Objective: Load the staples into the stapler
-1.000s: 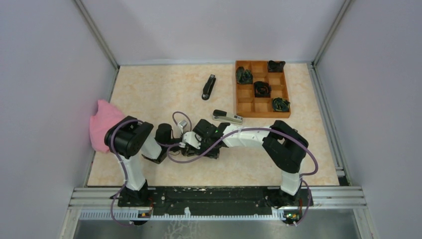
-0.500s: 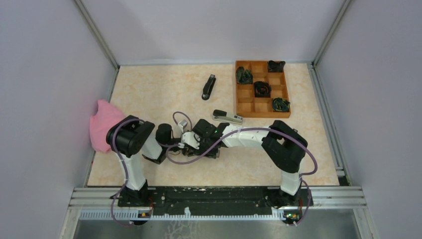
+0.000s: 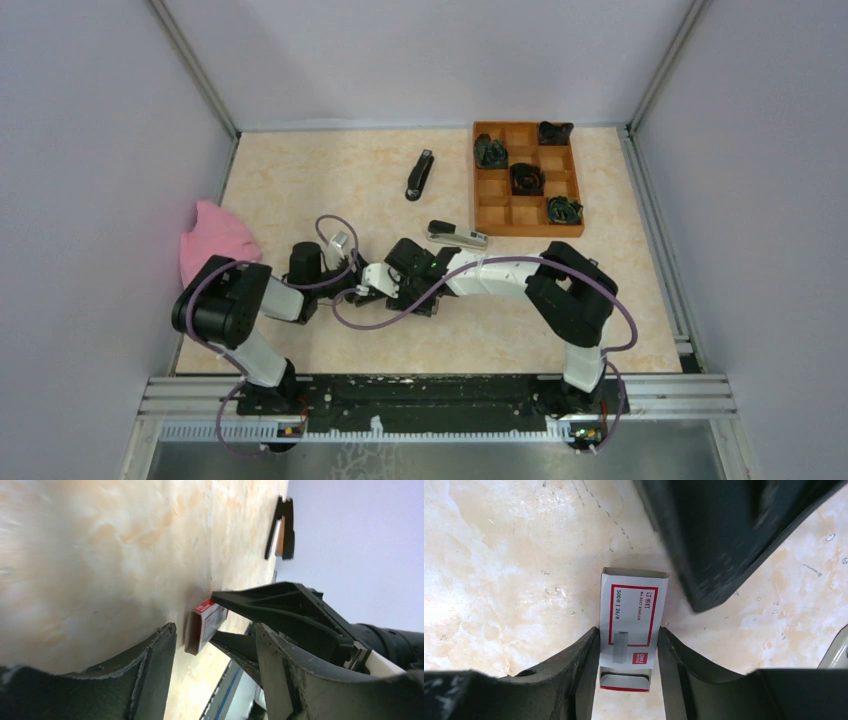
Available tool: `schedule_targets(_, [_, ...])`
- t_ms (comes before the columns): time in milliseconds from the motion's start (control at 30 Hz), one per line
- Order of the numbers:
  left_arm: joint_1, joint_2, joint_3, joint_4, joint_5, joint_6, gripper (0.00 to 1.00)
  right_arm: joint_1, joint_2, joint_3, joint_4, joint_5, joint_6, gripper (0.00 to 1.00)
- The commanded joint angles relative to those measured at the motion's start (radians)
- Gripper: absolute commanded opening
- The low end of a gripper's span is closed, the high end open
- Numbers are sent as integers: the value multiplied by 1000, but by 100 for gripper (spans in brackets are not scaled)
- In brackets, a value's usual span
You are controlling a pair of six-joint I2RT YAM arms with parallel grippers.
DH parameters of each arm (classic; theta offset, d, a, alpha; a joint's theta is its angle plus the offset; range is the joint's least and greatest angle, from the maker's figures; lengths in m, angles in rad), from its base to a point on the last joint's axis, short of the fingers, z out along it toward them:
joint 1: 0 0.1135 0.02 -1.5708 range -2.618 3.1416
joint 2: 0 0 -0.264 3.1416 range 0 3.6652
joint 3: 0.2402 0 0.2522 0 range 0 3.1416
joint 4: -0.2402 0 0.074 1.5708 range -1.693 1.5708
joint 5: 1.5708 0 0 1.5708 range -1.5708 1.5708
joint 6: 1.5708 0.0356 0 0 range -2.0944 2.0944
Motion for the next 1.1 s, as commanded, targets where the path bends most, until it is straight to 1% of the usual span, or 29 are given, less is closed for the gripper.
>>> schedule_targets(0, [54, -127, 15, -317, -109, 141, 68, 2, 14, 25, 33, 2, 19, 43])
schedule_targets(100, [70, -216, 59, -534, -214, 201, 73, -1, 26, 43, 37, 1, 39, 43])
schedule_targets(200, [71, -287, 113, -697, -311, 239, 75, -1, 47, 70, 31, -1, 54, 43])
schedule_targets(367, [72, -344, 169, -881, -435, 249, 78, -2, 79, 118, 57, 11, 101, 44])
schedule_targets(467, [73, -366, 208, -989, -508, 251, 82, -1, 121, 167, 51, 29, 132, 44])
schedule_targets(533, [75, -371, 246, -1071, -571, 255, 87, -2, 141, 192, 57, 43, 159, 44])
schedule_targets(667, [79, -359, 327, -1212, -651, 257, 89, -1, 161, 217, 93, 67, 212, 48])
schedule_targets(733, [79, -339, 364, -1262, -668, 250, 88, -2, 161, 219, 112, 67, 228, 50])
schedule_targets(800, [79, -309, 396, -1306, -670, 238, 85, -2, 153, 212, 129, 70, 248, 54])
schedule_targets(900, [74, -273, 411, -1309, -616, 250, 83, -2, 107, 172, 167, 64, 272, 61])
schedule_targets(1000, [55, -275, 411, -1311, -622, 244, 83, -3, 44, 108, 213, 65, 290, 70])
schedule_targets(1067, [43, -290, 410, -1318, -630, 231, 84, -8, 1, 49, 239, 65, 301, 73])
